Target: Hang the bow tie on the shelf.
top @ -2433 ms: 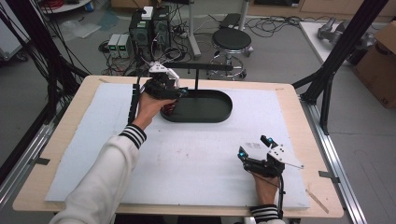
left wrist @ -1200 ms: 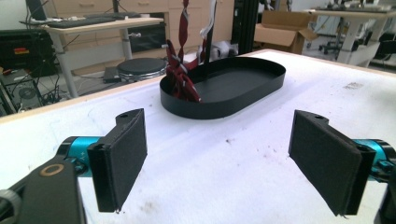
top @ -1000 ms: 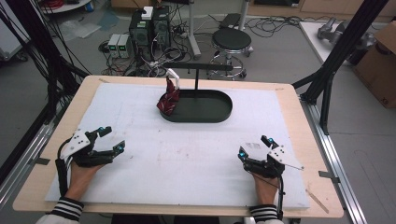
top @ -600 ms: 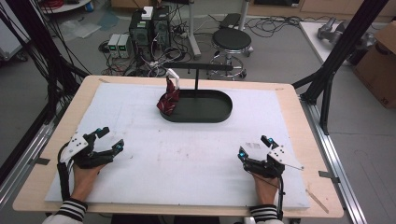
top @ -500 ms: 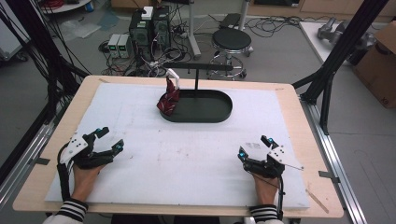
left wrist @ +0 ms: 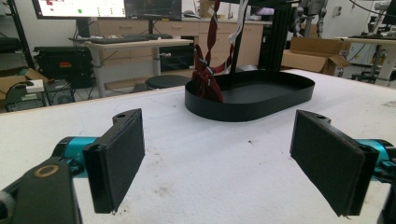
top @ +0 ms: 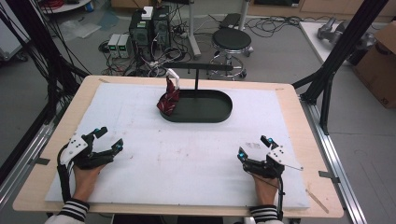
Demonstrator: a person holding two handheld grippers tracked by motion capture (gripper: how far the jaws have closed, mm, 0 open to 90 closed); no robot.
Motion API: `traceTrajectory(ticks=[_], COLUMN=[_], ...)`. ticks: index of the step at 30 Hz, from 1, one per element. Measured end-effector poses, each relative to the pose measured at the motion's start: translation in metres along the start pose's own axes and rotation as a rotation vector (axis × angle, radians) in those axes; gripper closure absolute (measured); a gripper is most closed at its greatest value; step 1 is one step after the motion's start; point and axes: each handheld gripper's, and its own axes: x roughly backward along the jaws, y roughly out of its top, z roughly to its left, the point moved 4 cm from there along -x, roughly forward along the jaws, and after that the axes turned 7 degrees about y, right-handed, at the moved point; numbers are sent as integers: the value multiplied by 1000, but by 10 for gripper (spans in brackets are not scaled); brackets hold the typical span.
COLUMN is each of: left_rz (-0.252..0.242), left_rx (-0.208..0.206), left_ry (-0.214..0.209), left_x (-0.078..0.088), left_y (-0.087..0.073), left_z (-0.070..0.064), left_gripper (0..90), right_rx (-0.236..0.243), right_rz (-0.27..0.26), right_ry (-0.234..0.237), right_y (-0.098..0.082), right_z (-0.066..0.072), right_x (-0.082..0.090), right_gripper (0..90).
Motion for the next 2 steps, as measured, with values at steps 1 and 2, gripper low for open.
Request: traceTrajectory(ticks=[1, 2], left_rz=[-1, -1], left_rx=[0, 1], left_ry=[-1, -1], left_x=[0, 0], left_y=[0, 0], left_z=[0, 0], left_gripper=[182, 182], right_rx=[0, -3], right_rz=[0, 1], right_ry=[0, -1], right_y=[0, 0], right_z=[0, 0], right_x=[0, 0], right_gripper=[31, 31])
